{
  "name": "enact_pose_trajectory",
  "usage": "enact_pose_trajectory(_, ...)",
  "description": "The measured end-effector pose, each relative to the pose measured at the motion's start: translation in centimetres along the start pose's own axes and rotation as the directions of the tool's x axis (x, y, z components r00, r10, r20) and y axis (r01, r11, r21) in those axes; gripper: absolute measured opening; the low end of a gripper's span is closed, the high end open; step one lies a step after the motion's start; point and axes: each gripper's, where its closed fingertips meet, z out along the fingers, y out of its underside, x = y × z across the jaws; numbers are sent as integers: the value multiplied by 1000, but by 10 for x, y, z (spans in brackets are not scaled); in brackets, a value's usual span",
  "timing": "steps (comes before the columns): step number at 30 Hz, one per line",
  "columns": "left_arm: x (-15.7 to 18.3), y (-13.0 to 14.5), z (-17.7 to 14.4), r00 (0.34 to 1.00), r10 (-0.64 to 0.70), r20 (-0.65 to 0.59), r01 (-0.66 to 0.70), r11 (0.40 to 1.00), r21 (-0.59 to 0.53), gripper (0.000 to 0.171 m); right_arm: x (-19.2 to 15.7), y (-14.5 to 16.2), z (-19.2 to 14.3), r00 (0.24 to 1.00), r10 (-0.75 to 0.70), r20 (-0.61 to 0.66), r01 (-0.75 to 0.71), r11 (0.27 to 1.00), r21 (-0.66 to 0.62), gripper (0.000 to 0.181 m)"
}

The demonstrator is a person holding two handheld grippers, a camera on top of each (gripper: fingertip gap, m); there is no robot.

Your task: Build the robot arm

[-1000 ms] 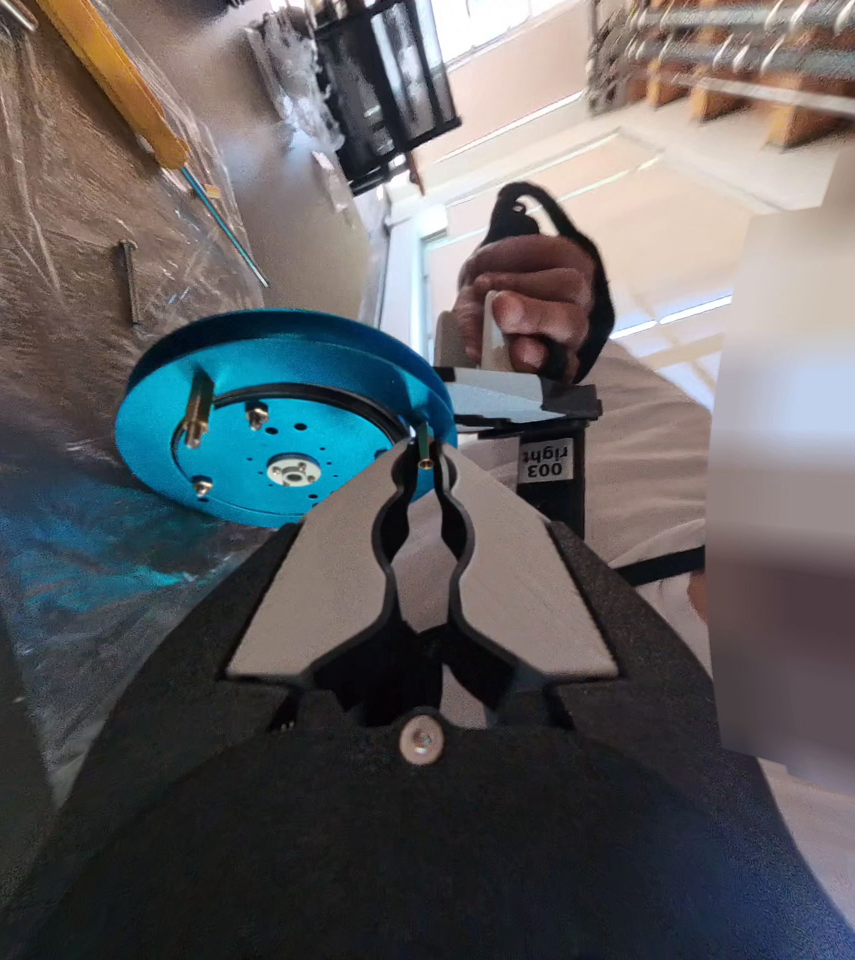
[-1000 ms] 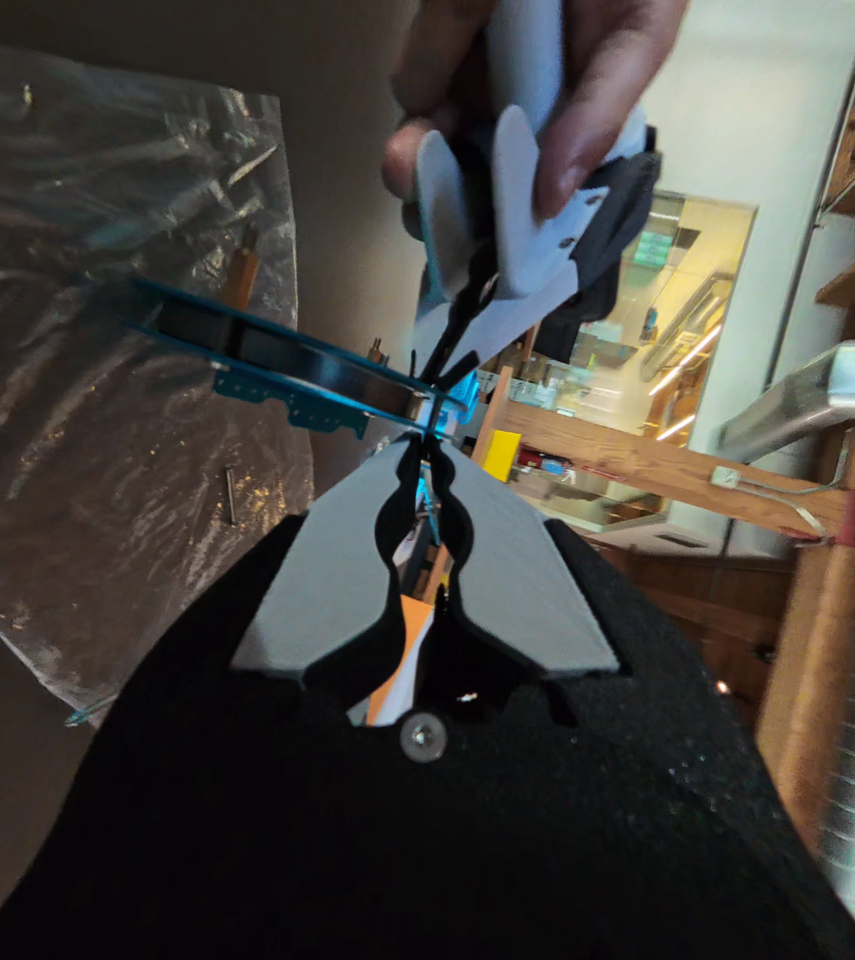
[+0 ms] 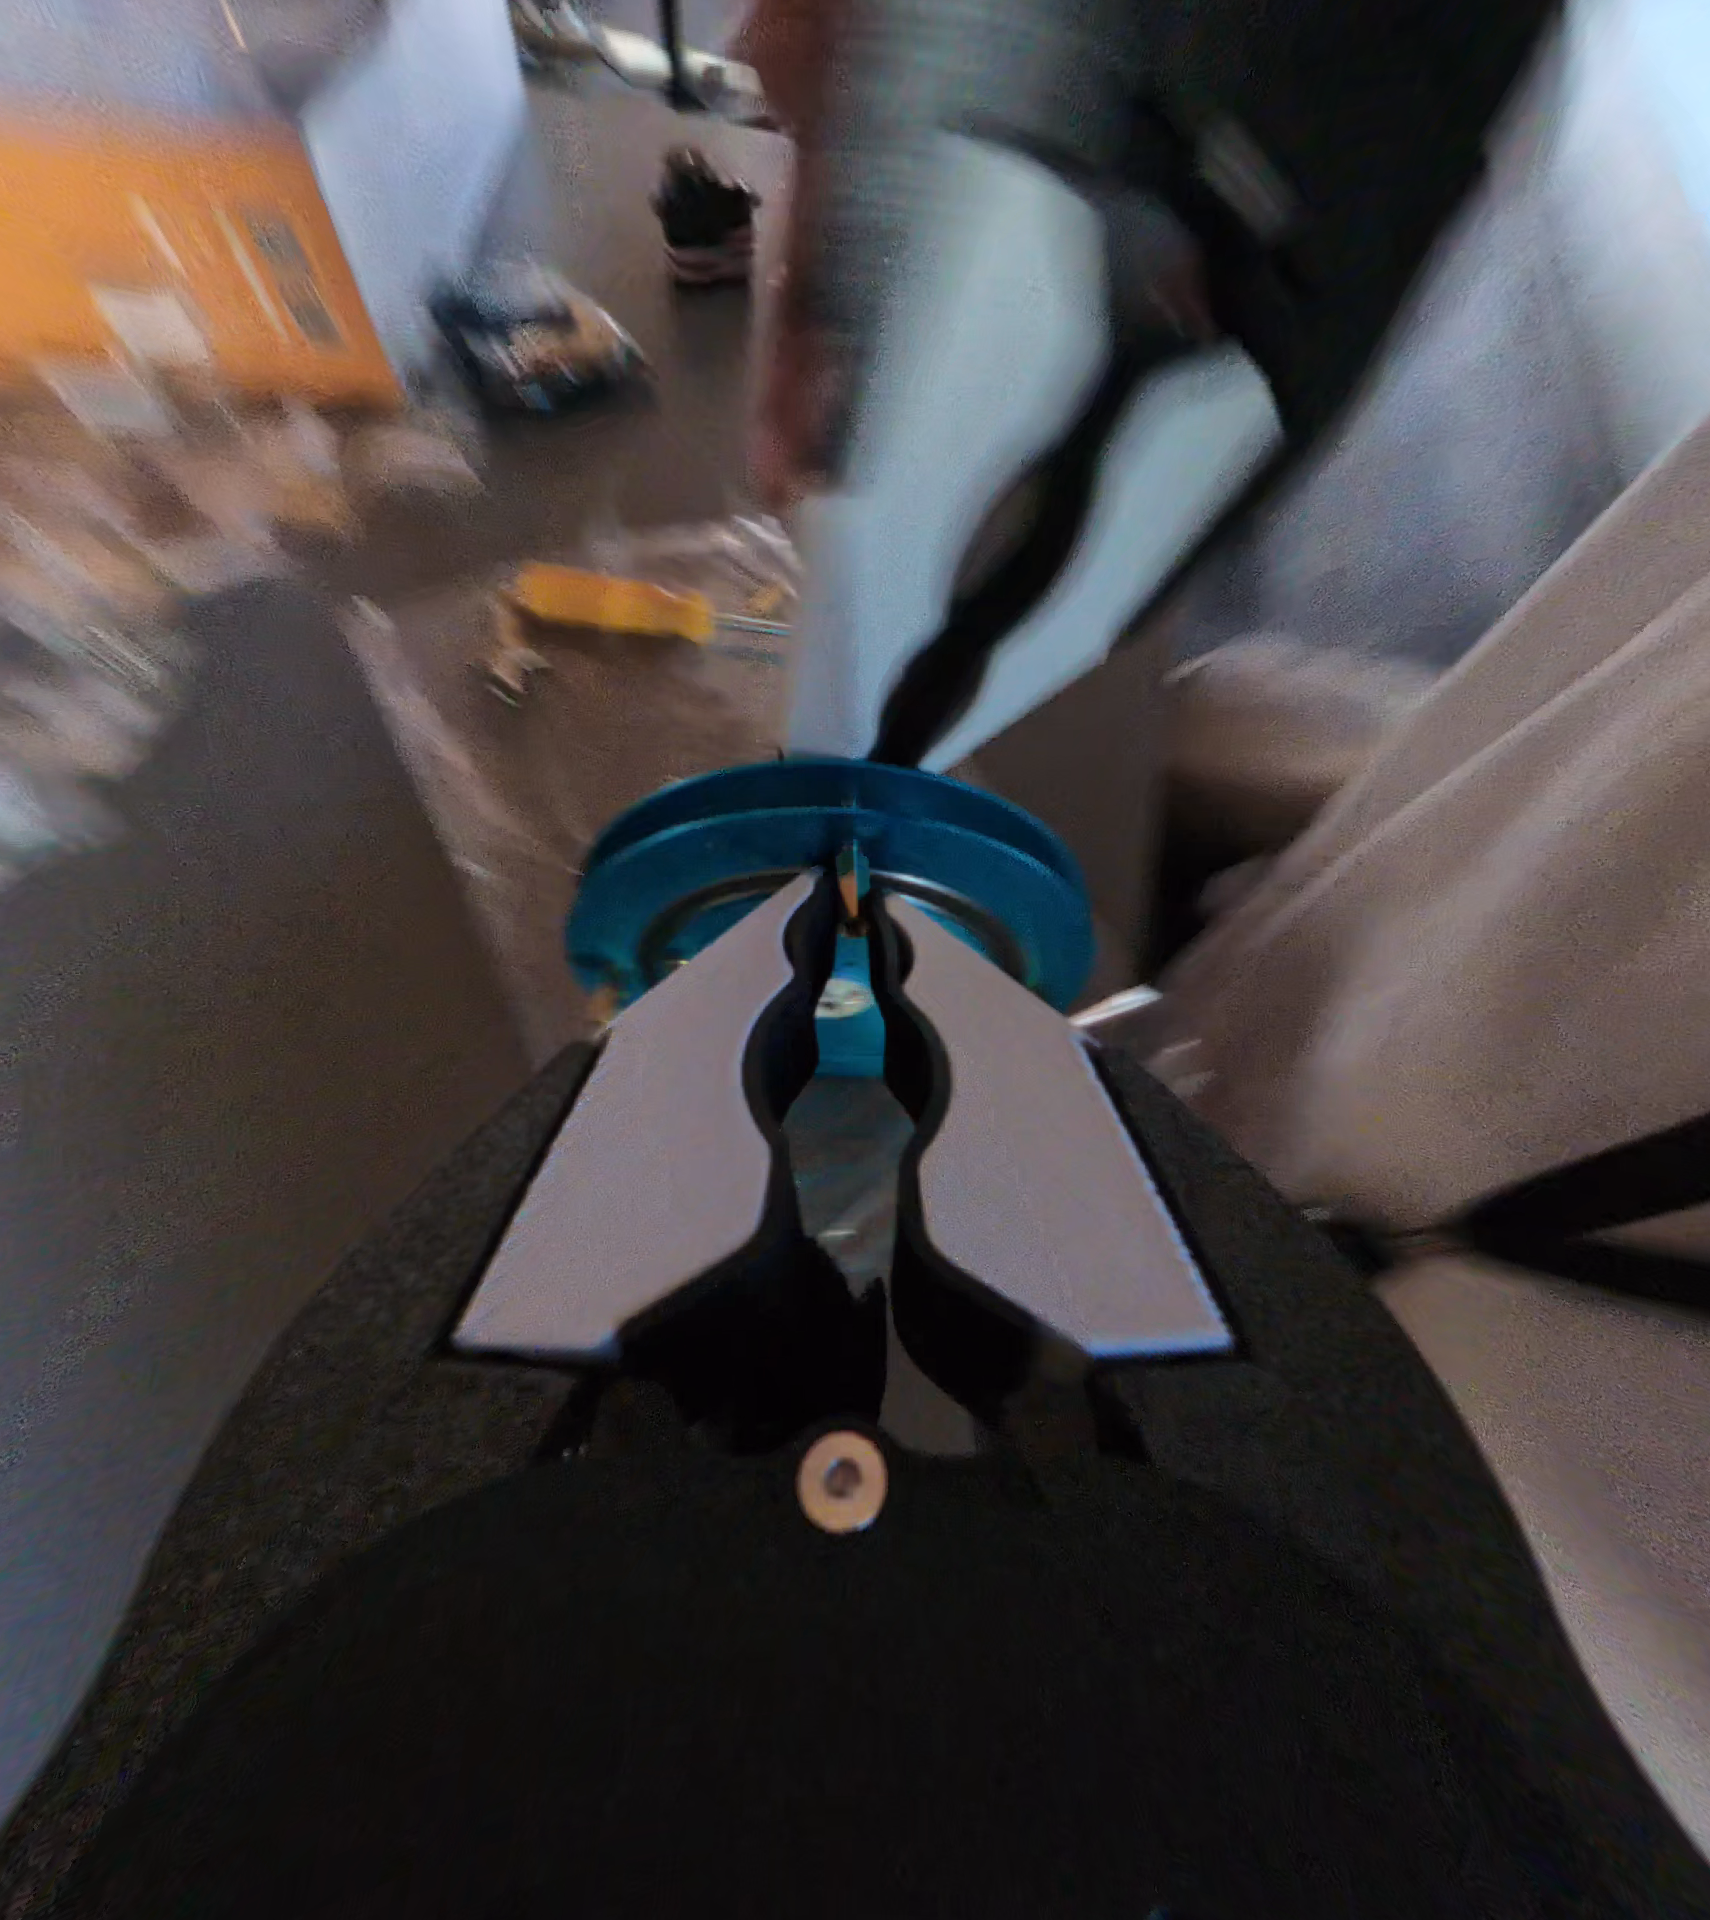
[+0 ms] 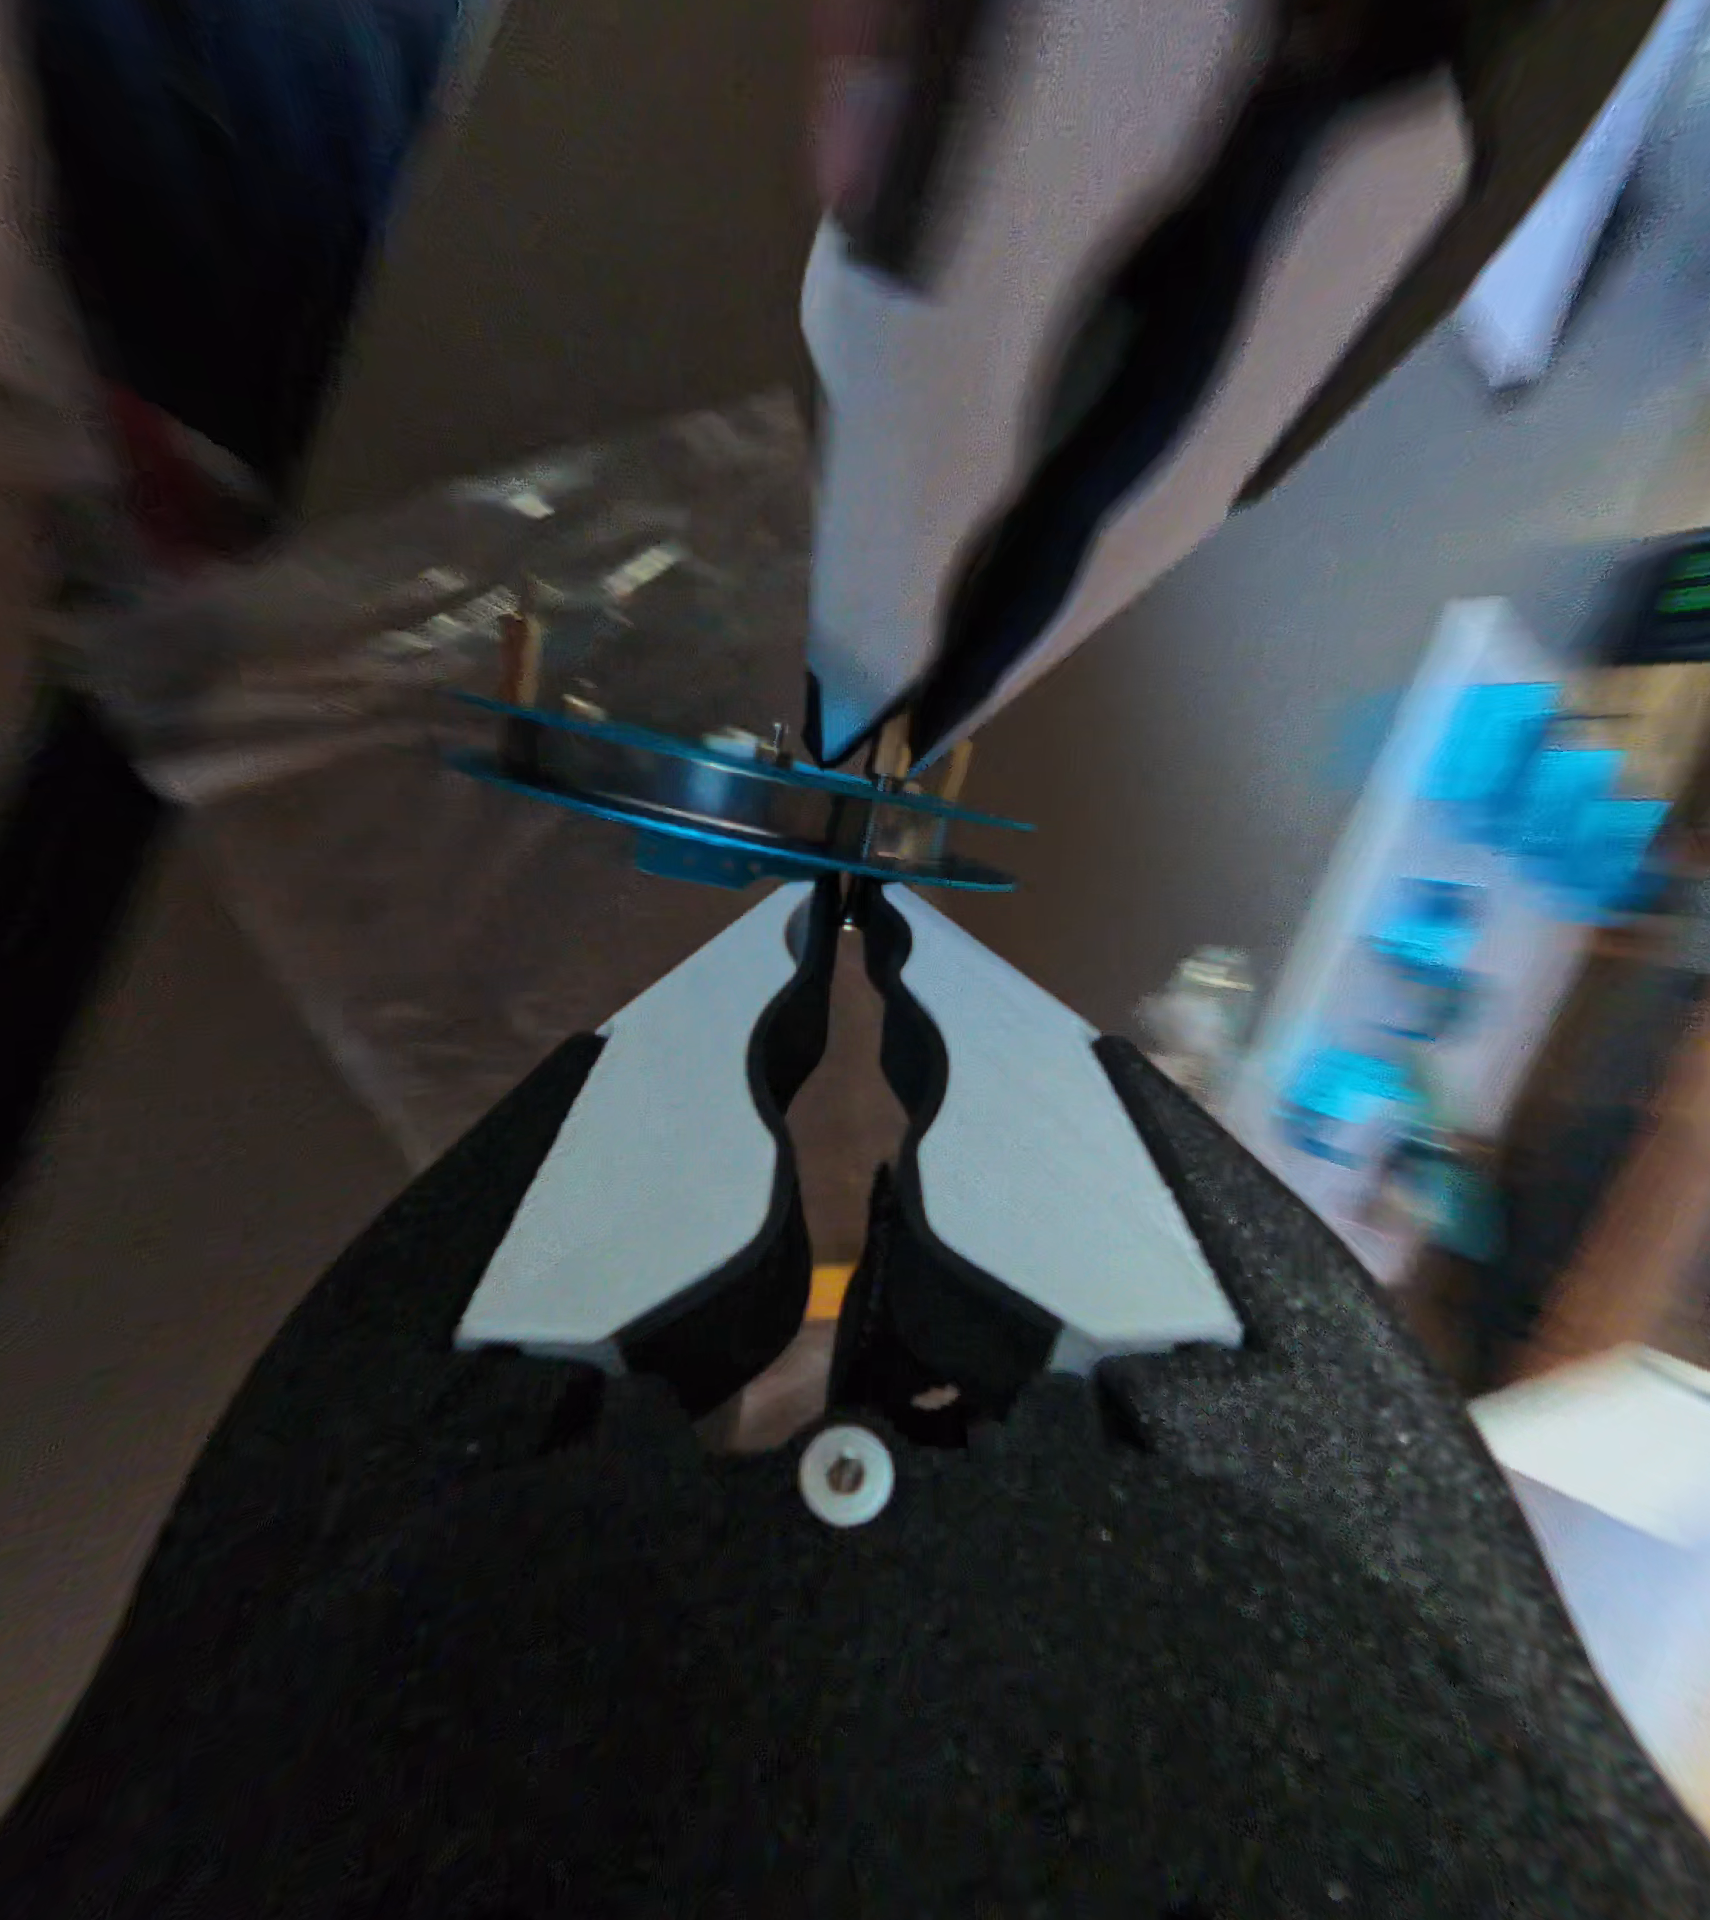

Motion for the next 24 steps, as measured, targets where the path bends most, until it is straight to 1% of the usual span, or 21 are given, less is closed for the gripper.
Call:
enact_pose_trajectory(1,0,-2,0,968,-217,-122,219,976,2,3,5,2,1,982,-107,-153,98,993,-65,3)
enact_pose_trajectory(2,-1,-4,0,894,-389,-223,396,918,-14,3,9,5,2,940,-188,-283,156,979,-131,4)
enact_pose_trajectory(3,-2,-5,1,800,-514,-309,529,848,-42,3,12,6,1,882,-257,-395,199,963,-183,4)
enact_pose_trajectory(4,-2,-6,1,693,-609,-387,634,770,-77,3,14,6,-1,816,-316,-484,238,947,-216,4)
enact_pose_trajectory(5,-2,-7,2,595,-668,-447,706,700,-107,3,15,6,-2,763,-354,-541,264,935,-238,4)
enact_pose_trajectory(6,-1,-8,3,541,-689,-482,738,664,-120,3,15,7,-3,734,-364,-573,268,931,-248,4)
enact_pose_trajectory(7,0,-8,3,543,-684,-487,737,666,-112,3,14,8,-4,735,-349,-582,259,937,-235,4)
enact_pose_trajectory(9,-1,-8,4,644,-621,-447,669,740,-65,3,12,9,-3,795,-269,-544,205,963,-175,4)
enact_pose_trajectory(11,0,-8,5,762,-514,-395,558,830,-4,3,9,9,-1,881,-123,-457,102,992,-69,5)
enact_pose_trajectory(12,1,-7,5,822,-439,-362,479,877,24,3,4,8,0,927,-30,-373,31,1000,-2,7)
enact_pose_trajectory(13,4,-6,4,877,-355,-325,390,919,50,3,-1,7,0,962,70,-265,-59,997,47,12)
enact_pose_trajectory(14,6,-4,4,924,-259,-281,289,954,72,4,-4,9,-1,971,183,-154,-173,982,74,14)
enact_pose_trajectory(15,9,-3,4,959,-157,-235,182,979,89,4,-9,9,-1,958,285,-28,-281,955,96,21)
enact_pose_trajectory(16,12,-2,3,980,-57,-191,77,992,100,4,-14,8,-2,925,365,102,-375,921,108,23)
enact_pose_trajectory(17,15,-1,4,989,44,-143,-29,994,107,4,-18,6,-4,875,431,218,-462,879,116,24)
enact_pose_trajectory(18,18,0,4,985,145,-93,-135,985,108,4,-20,2,-7,808,483,337,-548,827,126,23)
enact_pose_trajectory(20,21,2,5,960,281,-18,-278,956,99,4,-28,-8,-16,630,533,565,-690,718,94,19)
enact_pose_trajectory(21,21,3,5,947,321,13,-321,943,91,4,-31,-13,-19,553,530,643,-734,675,76,17)
enact_pose_trajectory(22,20,3,5,935,354,37,-356,931,85,4,-33,-16,-22,508,517,690,-759,647,74,14)
enact_pose_trajectory(24,20,3,4,901,425,81,-431,899,75,4,-37,-14,-16,490,518,701,-761,647,54,8)
